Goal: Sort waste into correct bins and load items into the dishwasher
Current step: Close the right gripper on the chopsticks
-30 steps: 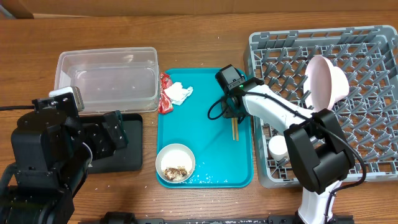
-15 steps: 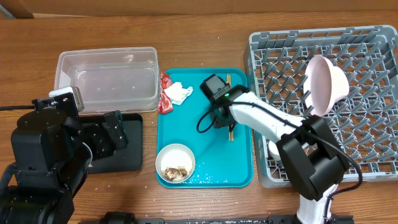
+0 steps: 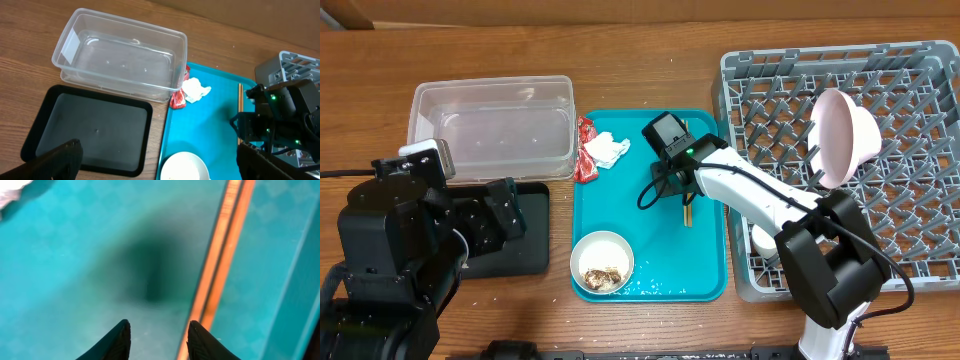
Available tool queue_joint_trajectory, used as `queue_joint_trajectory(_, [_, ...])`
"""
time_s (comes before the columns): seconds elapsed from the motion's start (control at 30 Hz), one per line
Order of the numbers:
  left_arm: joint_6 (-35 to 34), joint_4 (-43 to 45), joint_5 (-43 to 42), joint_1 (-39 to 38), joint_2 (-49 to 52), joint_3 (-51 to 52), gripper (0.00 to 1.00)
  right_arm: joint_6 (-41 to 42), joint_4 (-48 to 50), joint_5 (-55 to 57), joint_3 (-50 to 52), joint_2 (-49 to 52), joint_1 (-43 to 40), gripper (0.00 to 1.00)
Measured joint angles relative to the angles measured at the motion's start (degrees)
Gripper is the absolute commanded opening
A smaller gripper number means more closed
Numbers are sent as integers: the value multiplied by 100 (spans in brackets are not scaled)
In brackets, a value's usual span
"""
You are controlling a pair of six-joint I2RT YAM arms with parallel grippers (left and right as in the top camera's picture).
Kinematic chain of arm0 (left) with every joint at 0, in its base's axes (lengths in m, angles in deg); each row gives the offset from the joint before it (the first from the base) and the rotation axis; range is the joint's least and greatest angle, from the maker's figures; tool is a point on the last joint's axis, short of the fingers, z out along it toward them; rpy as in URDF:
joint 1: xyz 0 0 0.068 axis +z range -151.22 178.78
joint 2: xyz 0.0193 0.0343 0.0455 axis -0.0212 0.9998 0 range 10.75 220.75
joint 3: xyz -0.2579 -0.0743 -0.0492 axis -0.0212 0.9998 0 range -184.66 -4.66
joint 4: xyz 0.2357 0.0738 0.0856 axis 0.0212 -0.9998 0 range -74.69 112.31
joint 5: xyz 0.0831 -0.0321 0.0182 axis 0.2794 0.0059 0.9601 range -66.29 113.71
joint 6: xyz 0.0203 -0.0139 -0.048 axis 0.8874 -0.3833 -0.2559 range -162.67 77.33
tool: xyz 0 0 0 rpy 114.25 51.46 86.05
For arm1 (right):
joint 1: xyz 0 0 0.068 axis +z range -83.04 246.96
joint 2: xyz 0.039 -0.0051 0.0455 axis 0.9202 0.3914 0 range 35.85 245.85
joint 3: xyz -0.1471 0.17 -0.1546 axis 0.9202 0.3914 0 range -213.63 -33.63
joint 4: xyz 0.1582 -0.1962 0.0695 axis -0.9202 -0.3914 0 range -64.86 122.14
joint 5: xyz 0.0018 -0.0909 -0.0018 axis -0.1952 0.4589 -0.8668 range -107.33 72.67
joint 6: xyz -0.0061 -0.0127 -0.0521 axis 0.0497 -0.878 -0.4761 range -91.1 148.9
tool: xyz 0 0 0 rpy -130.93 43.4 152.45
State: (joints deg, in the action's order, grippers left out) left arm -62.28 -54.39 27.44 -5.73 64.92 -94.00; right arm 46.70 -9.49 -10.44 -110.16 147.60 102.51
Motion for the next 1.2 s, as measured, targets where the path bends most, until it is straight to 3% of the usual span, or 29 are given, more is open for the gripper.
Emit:
queue_joint_trajectory(0.93, [2,-2,0,0,0,0,100,15,251,-57,2,304,-291,38])
queue_joint_trajectory(1.07, [0,0,0,0,0,0,100,2,295,-55,2,398,-293,31])
queue_joint_trajectory(1.2, [2,-2,0,0,0,0,100,0,297,-57,2,398,-295,15])
